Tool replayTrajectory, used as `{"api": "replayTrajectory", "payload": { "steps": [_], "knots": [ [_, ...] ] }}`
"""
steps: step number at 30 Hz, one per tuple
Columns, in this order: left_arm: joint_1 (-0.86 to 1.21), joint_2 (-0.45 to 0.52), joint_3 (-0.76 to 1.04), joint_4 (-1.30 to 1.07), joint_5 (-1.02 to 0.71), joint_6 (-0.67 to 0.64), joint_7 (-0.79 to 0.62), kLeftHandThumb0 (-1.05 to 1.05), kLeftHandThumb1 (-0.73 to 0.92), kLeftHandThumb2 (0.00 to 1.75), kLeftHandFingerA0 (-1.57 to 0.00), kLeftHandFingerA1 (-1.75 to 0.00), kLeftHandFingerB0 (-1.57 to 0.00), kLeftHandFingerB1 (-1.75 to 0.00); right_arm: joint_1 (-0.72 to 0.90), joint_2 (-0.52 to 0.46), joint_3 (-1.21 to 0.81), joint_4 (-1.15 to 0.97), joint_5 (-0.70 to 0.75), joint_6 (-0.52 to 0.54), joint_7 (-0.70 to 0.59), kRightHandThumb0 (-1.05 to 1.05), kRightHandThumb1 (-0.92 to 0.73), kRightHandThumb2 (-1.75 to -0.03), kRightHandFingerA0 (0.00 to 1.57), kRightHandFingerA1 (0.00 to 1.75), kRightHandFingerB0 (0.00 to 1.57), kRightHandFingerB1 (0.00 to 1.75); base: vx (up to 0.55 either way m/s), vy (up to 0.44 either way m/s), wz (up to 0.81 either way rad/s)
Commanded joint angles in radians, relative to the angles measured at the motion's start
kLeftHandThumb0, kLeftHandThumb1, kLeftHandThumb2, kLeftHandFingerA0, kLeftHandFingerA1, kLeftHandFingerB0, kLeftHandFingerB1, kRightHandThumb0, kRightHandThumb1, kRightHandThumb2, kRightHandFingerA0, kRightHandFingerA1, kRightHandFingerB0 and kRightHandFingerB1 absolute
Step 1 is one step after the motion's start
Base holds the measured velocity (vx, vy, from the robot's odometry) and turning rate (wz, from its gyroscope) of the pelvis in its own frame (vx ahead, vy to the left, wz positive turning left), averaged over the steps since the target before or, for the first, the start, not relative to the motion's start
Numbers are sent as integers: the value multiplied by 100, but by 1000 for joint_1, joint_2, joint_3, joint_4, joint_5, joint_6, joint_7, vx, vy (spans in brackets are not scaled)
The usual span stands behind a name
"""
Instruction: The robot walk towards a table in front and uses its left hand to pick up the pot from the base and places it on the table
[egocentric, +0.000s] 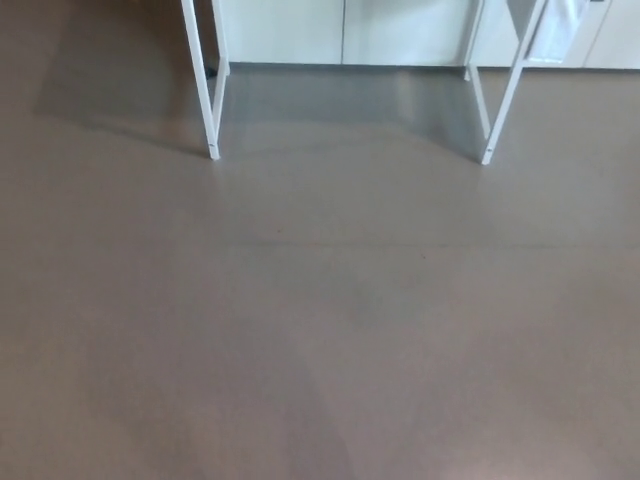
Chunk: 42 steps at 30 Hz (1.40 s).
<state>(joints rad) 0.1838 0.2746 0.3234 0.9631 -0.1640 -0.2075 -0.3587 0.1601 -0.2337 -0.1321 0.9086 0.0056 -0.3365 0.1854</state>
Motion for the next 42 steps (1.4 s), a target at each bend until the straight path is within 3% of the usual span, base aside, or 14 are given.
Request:
{"api": "replayTrajectory", "payload": {
  "steps": [1,27,28,29,30,41,42],
  "knots": [
    [-8,8,-2,12,-4,-24,-1,-16,50,54,-42,-42,-36,-34,-1,-22,-3,11,-4,-16,-12,-41,-50,-73,55,53,35,45,276,-130,54],
    [-19,15,-9,18,-13,-15,-3,-15,49,54,-45,-42,-40,-34,-16,-39,32,48,-34,-40,-45,-42,-52,-75,56,53,37,46,159,48,-2],
    [-14,14,-11,9,-11,-16,-3,-15,49,54,-46,-42,-39,-34,-12,-40,35,41,-38,-39,-49,-34,-62,-58,61,44,43,37,96,-127,14],
    [-12,14,-12,5,-11,-16,-3,-15,49,54,-46,-42,-39,-34,-10,-40,37,38,-39,-38,-50,-34,-62,-58,61,44,43,37,99,-163,4],
    [-11,14,-13,5,-10,-17,-2,-15,49,54,-46,-42,-39,-34,-10,-41,37,37,-39,-38,-50,-42,-52,-75,54,53,37,46,168,-209,12],
    [-14,16,-17,6,-5,-23,5,-16,48,54,-49,-42,-40,-34,-15,-39,39,45,-37,-39,-52,-41,-53,-75,56,54,38,47,126,-71,-3],
    [-9,18,-19,13,-3,-33,-3,-17,49,54,-48,-43,-39,-34,-14,-41,44,52,-44,-42,-55,-33,-63,-58,60,44,43,37,111,153,-8]
  ]
}}
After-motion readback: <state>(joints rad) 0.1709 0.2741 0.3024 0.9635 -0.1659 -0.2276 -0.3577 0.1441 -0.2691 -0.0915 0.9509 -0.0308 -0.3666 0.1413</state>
